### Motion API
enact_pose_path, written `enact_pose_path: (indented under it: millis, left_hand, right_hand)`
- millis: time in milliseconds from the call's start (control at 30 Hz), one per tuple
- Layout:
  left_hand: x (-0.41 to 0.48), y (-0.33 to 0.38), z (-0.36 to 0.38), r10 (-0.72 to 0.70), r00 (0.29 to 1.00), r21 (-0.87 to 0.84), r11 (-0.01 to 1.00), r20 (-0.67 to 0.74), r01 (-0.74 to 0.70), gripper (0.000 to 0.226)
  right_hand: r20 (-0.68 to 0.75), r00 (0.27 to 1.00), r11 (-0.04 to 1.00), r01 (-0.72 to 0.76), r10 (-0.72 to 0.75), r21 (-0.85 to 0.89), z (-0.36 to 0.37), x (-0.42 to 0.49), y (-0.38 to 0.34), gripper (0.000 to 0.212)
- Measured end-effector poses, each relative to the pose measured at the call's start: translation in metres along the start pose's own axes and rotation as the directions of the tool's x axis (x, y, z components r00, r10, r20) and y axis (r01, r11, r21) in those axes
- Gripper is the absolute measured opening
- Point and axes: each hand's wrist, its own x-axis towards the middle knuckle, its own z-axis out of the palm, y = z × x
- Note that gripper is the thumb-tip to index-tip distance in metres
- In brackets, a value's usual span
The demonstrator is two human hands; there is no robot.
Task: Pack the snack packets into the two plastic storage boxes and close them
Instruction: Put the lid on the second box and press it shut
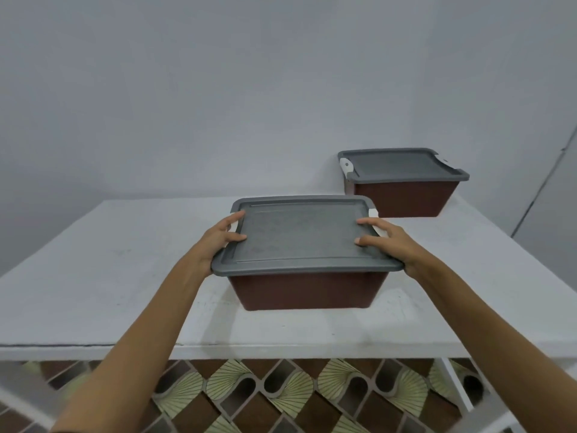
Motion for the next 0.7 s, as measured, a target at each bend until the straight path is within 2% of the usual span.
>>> enact_pose_path:
  millis: [200, 300, 333, 367, 433, 467, 500, 567, 633, 700]
  left_hand:
    - [-0.002, -0.004, -0.005, 0.028, 1.000, 0.049, 0.998, -0.010, -0.027, 0.055]
    - [-0.002, -0.006, -0.006, 0.130, 0.991, 0.214, 0.969, -0.030, -0.121, 0.053]
    - [0.000, -0.006, -0.006, 0.169, 0.985, 0.315, 0.937, -0.037, -0.149, 0.051]
    - [0.002, -0.006, -0.005, 0.209, 0.977, 0.470, 0.868, -0.051, -0.161, 0.048]
    - [0.002, -0.007, 0.000, 0.274, 0.959, 0.804, 0.585, -0.076, -0.104, 0.045]
    - [-0.001, -0.008, 0.006, 0.323, 0.944, 0.883, 0.461, -0.074, -0.089, 0.044]
    - [-0.006, -0.009, 0.016, 0.366, 0.929, 0.910, 0.400, -0.049, -0.110, 0.043]
    - [-0.021, -0.012, 0.045, 0.399, 0.915, 0.897, 0.380, 0.061, -0.225, 0.042]
    - [-0.034, -0.017, 0.071, 0.416, 0.897, 0.891, 0.335, 0.151, -0.306, 0.042]
    - [-0.037, -0.021, 0.077, 0.476, 0.867, 0.902, 0.295, 0.147, -0.315, 0.042]
  right_hand:
    - [-0.002, 1.000, 1.000, -0.007, 0.007, -0.030, 0.007, -0.007, -0.007, 0.040]
    - [-0.020, 0.999, 0.998, 0.025, -0.027, -0.063, 0.007, -0.012, -0.008, 0.041]
    - [-0.046, 0.998, 0.990, 0.035, -0.042, -0.136, 0.007, -0.014, -0.008, 0.042]
    - [-0.083, 0.995, 0.962, 0.032, -0.057, -0.271, 0.007, -0.016, -0.009, 0.042]
    - [-0.151, 0.977, 0.837, 0.043, -0.149, -0.545, 0.014, -0.026, -0.014, 0.043]
    - [-0.139, 0.962, 0.774, 0.099, -0.236, -0.626, 0.021, -0.032, -0.017, 0.043]
    - [-0.094, 0.941, 0.716, 0.180, -0.325, -0.675, 0.031, -0.037, -0.021, 0.042]
    - [-0.011, 0.897, 0.643, 0.309, -0.442, -0.701, 0.054, -0.046, -0.026, 0.039]
    - [-0.011, 0.865, 0.623, 0.353, -0.501, -0.698, 0.068, -0.049, -0.026, 0.038]
    - [-0.051, 0.837, 0.609, 0.353, -0.544, -0.711, 0.072, -0.049, -0.022, 0.046]
